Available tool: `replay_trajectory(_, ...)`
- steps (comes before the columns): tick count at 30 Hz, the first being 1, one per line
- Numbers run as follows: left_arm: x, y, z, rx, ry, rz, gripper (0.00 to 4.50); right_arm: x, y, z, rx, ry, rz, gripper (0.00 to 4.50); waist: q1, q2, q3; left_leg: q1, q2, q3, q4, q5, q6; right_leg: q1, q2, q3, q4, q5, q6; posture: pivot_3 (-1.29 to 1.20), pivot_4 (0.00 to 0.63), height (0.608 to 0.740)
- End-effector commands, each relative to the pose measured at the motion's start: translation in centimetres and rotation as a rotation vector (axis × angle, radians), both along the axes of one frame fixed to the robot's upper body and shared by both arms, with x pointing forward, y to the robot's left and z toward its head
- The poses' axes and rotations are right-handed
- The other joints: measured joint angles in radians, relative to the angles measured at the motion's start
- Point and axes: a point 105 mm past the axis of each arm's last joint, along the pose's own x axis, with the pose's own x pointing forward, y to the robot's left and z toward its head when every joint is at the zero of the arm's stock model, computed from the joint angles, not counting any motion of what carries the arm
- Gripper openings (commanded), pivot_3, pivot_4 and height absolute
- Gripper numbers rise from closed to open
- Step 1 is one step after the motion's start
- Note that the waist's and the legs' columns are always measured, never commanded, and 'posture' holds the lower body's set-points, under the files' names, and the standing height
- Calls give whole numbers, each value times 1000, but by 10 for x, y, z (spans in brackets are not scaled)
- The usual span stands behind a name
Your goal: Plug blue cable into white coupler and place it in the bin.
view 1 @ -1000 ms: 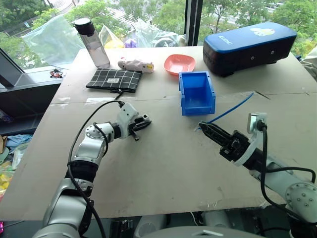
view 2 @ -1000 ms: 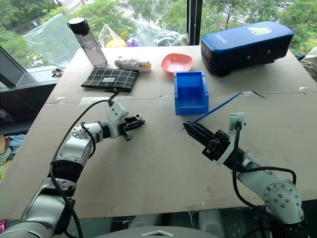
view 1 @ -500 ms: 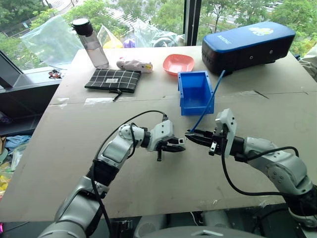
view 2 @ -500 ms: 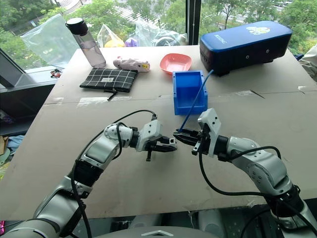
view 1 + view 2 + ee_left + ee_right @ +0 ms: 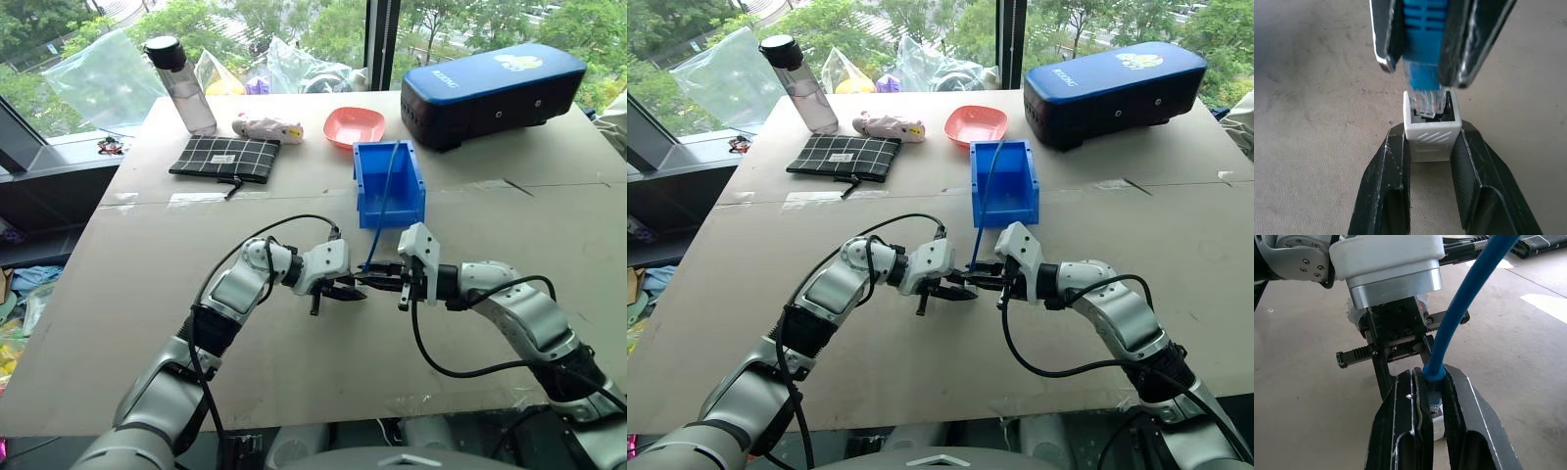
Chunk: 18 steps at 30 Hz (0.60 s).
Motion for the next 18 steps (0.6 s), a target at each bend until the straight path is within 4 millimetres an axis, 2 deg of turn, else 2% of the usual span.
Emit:
replay_trajectory(1,-3,-1,2,17,-20,-36,529,-1,-3,-14,-78,-3,11,0,0,0,0,0,0,0,0,0,0,0,0,0,0,0,0,0,150,740)
replay_trajectory(4,-3,-2,3,17,-23,-41,529,-4,-6,-23,-134,-6,39,0,0,0,-1,1,0,0,0,0,0,0,0,0,1,0,0,0,150,740)
replay_trajectory(18,0,-4,5,30,-49,-62,529,-8,3,-28,-258,-25,231,0,-1,0,-2,1,0,0,0,0,0,0,0,0,0,0,0,0,150,740)
